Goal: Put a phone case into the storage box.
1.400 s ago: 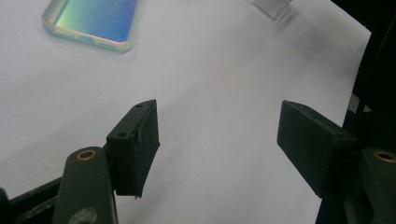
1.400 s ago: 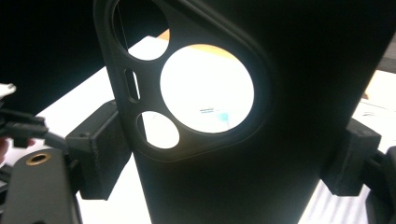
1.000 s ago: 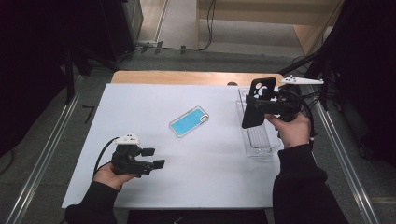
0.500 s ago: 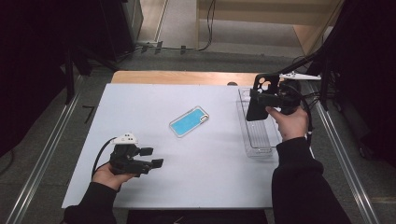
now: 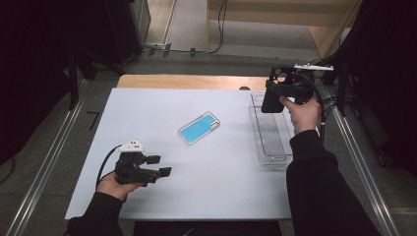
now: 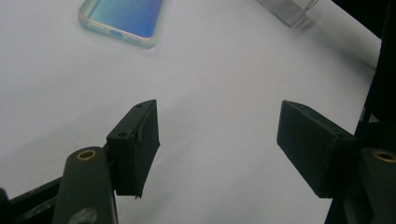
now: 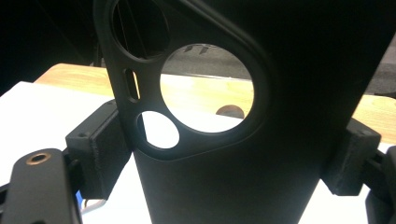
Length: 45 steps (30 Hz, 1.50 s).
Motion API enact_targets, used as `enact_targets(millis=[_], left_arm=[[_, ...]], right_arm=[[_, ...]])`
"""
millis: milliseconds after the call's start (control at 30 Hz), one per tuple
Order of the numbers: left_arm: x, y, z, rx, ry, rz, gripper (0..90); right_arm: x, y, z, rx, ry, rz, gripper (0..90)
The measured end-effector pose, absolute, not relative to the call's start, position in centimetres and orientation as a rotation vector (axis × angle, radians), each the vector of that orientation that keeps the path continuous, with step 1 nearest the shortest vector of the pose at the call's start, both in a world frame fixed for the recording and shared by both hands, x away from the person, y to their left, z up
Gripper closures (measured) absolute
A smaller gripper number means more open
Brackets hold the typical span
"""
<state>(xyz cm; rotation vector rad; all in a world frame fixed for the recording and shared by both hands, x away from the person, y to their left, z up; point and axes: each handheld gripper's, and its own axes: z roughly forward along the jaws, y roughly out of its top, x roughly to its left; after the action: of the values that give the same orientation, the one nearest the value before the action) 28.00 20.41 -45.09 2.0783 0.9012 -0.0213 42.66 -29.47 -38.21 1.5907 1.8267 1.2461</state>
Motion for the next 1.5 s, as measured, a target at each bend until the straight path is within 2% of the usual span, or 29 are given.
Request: enact_targets(millis=[533,1167,1300,1367,1500], left_arm=[[27.9,20.3,-45.1,2.081,0.895,-0.017,30.0],[27.9,20.1,-45.2,2.093,0.888,-0.028,30.0],[27.9,20.1,-45.2,2.093,0.887,-0.027,30.0],[27.9,20.1,-45.2,2.093,0.889,-0.029,30.0],[27.9,20.2,-45.2,2.092,0.891,-0.029,30.0]], right_arm=[[47.5,-27.3,-42.3,1.603,1.893,1.079,14.1],[49.1,-26.9,-44.6,1.625,1.853,1.039,13.0],[49.4,-27.0,-44.7,1.642,1.859,1.037,7.1],[49.5,-27.2,-44.9,1.67,1.86,1.054,0.0],[49.4,-27.5,-45.0,1.693,1.888,1.086,0.0]])
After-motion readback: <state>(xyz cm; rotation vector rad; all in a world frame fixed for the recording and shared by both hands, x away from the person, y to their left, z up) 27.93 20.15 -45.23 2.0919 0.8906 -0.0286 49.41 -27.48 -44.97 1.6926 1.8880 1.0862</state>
